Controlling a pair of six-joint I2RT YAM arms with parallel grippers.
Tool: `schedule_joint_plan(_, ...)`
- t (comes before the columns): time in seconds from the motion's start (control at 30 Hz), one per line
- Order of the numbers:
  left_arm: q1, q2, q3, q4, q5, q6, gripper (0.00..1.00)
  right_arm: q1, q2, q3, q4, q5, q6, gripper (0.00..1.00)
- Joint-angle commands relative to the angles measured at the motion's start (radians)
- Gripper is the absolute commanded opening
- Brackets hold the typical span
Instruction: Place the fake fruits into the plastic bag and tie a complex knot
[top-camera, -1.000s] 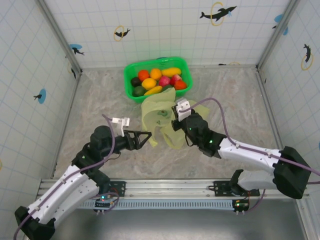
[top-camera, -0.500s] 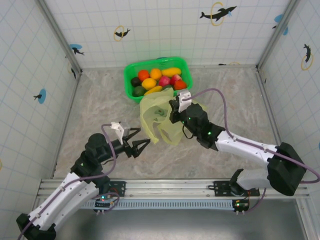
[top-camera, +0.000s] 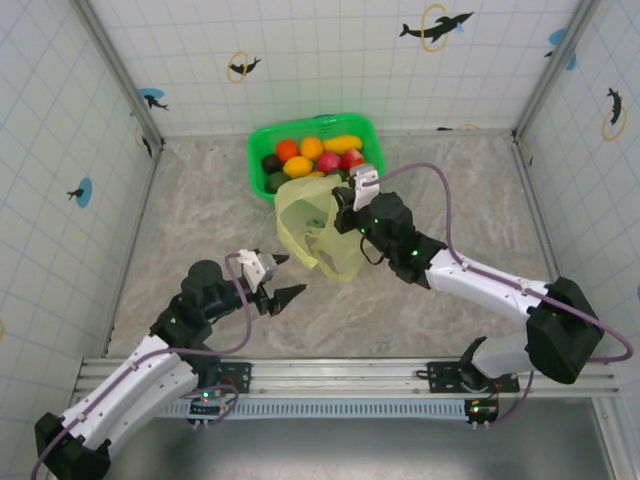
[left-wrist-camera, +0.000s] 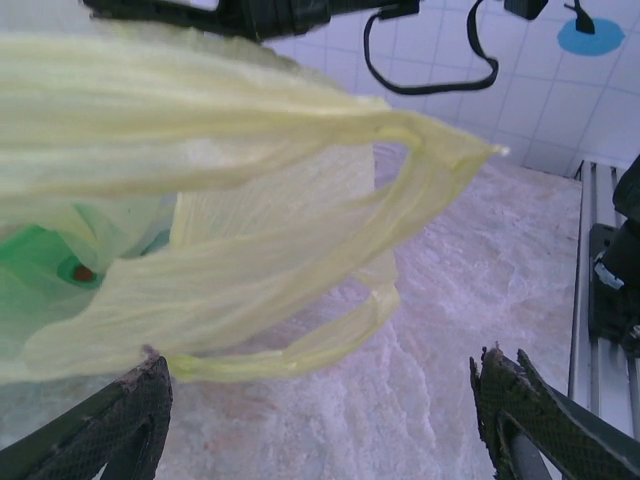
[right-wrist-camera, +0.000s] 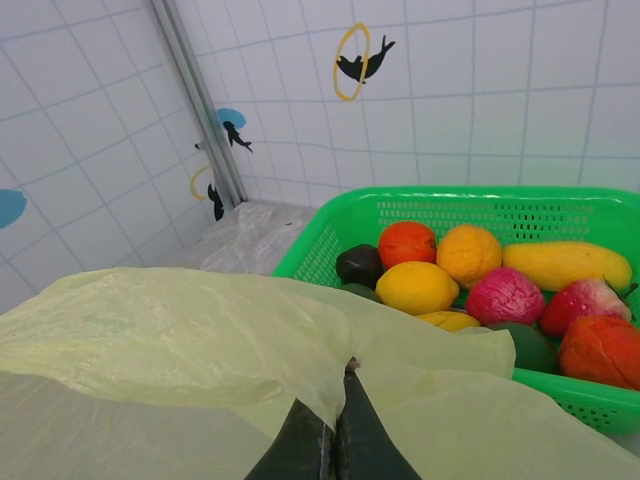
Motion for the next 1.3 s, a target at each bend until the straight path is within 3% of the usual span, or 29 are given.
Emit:
schedule_joint_plan(0.0, -0.004, -0.003, 0.028, 0.063, -0.025, 0.043, 0.78, -0.006, 0.014, 0.046, -0.001, -0.015, 0.01, 0.0)
schedule_joint_plan(0.27, -0.004, 0.003, 0.028, 0.061, -0.012, 0.045, 0.78, -0.008, 0.025, 0.059, -0.001, -0.025, 0.013, 0.0)
schedule_joint_plan(0.43, -0.008, 0.053, 0.013, 0.176, 0.038, -0.018, 0.77, -0.007, 0.039, 0.068, 0.001, -0.031, 0.022, 0.0)
schedule_joint_plan(0.77, -0.096, 0.153, 0.032, 0.3, 0.03, -0.069, 0.77, -0.005, 0.061, 0.084, 0.002, -0.031, 0.035, 0.0)
schedule_joint_plan(1.1, -0.22, 0.203, -0.055, 0.484, -0.176, -0.064, 0.79, -0.004, 0.062, 0.078, 0.02, -0.033, 0.063, 0.0)
schedule_joint_plan(1.2, -0.26, 0.2, -0.079, 0.546, -0.294, -0.031, 0.92, -0.005, 0.062, 0.074, 0.028, -0.038, 0.076, 0.0)
schedule_joint_plan(1.27, -0.288, 0.196, -0.094, 0.586, -0.379, -0.001, 0.92, -0.004, 0.061, 0.071, 0.033, -0.038, 0.084, 0.0)
